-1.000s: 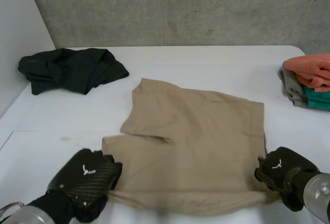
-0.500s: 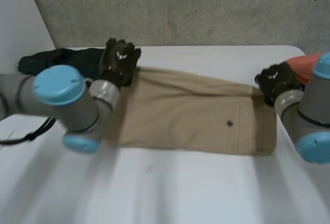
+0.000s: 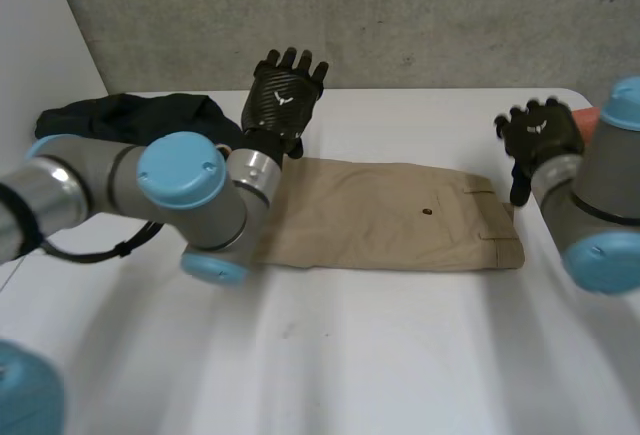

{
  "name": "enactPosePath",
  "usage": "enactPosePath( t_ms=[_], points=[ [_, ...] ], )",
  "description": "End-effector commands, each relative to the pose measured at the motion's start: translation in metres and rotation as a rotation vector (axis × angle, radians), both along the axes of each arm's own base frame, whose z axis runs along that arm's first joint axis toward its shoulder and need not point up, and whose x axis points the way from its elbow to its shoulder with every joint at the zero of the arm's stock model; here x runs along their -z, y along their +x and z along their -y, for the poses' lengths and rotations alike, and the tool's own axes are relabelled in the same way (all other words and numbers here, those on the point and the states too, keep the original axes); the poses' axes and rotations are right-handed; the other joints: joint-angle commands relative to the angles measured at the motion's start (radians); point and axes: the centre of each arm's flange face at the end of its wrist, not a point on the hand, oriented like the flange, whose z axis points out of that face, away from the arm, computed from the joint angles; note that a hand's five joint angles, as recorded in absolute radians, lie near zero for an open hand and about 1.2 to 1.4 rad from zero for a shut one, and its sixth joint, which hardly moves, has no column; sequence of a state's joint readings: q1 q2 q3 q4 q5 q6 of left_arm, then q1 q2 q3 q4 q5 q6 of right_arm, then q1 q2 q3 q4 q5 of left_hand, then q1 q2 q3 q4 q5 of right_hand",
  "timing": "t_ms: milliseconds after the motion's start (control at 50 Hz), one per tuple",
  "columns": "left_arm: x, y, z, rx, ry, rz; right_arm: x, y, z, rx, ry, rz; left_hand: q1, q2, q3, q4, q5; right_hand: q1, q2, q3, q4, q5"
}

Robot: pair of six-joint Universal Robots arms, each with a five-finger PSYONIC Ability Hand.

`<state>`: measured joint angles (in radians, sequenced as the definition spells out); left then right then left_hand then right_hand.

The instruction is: Fold the laundry.

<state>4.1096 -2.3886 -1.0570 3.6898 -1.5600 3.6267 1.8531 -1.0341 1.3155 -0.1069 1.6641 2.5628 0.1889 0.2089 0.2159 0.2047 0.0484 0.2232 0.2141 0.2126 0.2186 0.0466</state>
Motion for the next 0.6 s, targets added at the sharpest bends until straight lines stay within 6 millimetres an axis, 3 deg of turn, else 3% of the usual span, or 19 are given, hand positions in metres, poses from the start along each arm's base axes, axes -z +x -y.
enactPosePath(
  t_ms=[20, 80, 120, 180, 200, 240, 260, 440, 480, 520, 560, 580, 600],
  points=[
    [-0.002, 0.025, -0.034, 0.022, 0.132, -0.046, 0.026, -0.008, -0.058, -0.081, 0.315, 0.107, -0.014, -0.034, -0.041, -0.030, -0.048, -0.027, -0.018, -0.016, -0.022, -0.025],
    [0.004, 0.030, -0.042, 0.028, 0.168, -0.058, 0.037, -0.008, -0.063, -0.092, 0.340, 0.141, -0.014, -0.034, -0.041, -0.030, -0.048, -0.027, -0.018, -0.016, -0.022, -0.025],
    [0.006, 0.032, -0.044, 0.027, 0.177, -0.060, 0.039, -0.007, -0.061, -0.094, 0.324, 0.147, -0.014, -0.034, -0.041, -0.030, -0.048, -0.018, -0.009, -0.007, -0.013, -0.016],
    [0.009, 0.033, -0.046, 0.025, 0.186, -0.056, 0.059, -0.005, -0.051, -0.089, 0.305, 0.139, -0.014, -0.034, -0.041, -0.030, -0.048, 0.084, 0.093, 0.095, 0.089, 0.086],
    [0.010, 0.033, -0.046, 0.024, 0.186, -0.056, 0.068, -0.005, -0.047, -0.085, 0.308, 0.133, -0.014, -0.034, -0.041, -0.030, -0.048, 0.297, 0.306, 0.308, 0.302, 0.299],
    [0.011, 0.035, -0.047, 0.022, 0.191, -0.053, 0.074, -0.008, -0.041, -0.071, 0.293, 0.117, -0.014, -0.034, -0.041, -0.030, -0.048, 1.026, 1.035, 1.037, 1.031, 1.028],
    [0.010, 0.035, -0.048, 0.022, 0.191, -0.053, 0.073, -0.011, -0.038, -0.055, 0.274, 0.105, -0.014, -0.034, -0.041, -0.030, -0.048, 1.172, 1.181, 1.182, 1.176, 1.174],
    [-0.018, 0.048, -0.061, 0.021, 0.154, -0.079, 0.030, -0.063, -0.017, 0.114, 0.008, -0.343, -0.014, -0.034, -0.041, -0.030, -0.048, 1.173, 1.182, 1.184, 1.178, 1.175],
    [-0.025, 0.053, -0.062, 0.014, 0.146, -0.086, 0.027, -0.067, -0.011, 0.114, -0.020, -0.406, -0.014, -0.034, -0.041, -0.030, -0.048, 1.173, 1.182, 1.184, 1.178, 1.175],
    [-0.028, 0.056, -0.062, 0.008, 0.142, -0.089, 0.020, -0.051, -0.012, 0.063, -0.093, -0.450, -0.014, -0.034, -0.041, -0.030, -0.048, 1.173, 1.182, 1.184, 1.178, 1.175],
    [-0.028, 0.058, -0.063, 0.004, 0.143, -0.089, 0.012, -0.021, -0.020, -0.030, -0.174, -0.430, -0.014, -0.034, -0.041, -0.030, -0.048, 1.173, 1.182, 1.184, 1.178, 1.175],
    [-0.029, 0.059, -0.064, 0.004, 0.143, -0.089, 0.005, 0.011, -0.031, -0.136, -0.250, -0.403, -0.014, -0.034, -0.041, -0.030, -0.048, 1.173, 1.182, 1.184, 1.178, 1.175],
    [-0.028, 0.059, -0.064, 0.003, 0.144, -0.088, 0.002, 0.024, -0.038, -0.191, -0.286, -0.389, -0.014, -0.034, -0.041, -0.030, -0.048, 1.173, 1.182, 1.184, 1.178, 1.175]
  ],
)
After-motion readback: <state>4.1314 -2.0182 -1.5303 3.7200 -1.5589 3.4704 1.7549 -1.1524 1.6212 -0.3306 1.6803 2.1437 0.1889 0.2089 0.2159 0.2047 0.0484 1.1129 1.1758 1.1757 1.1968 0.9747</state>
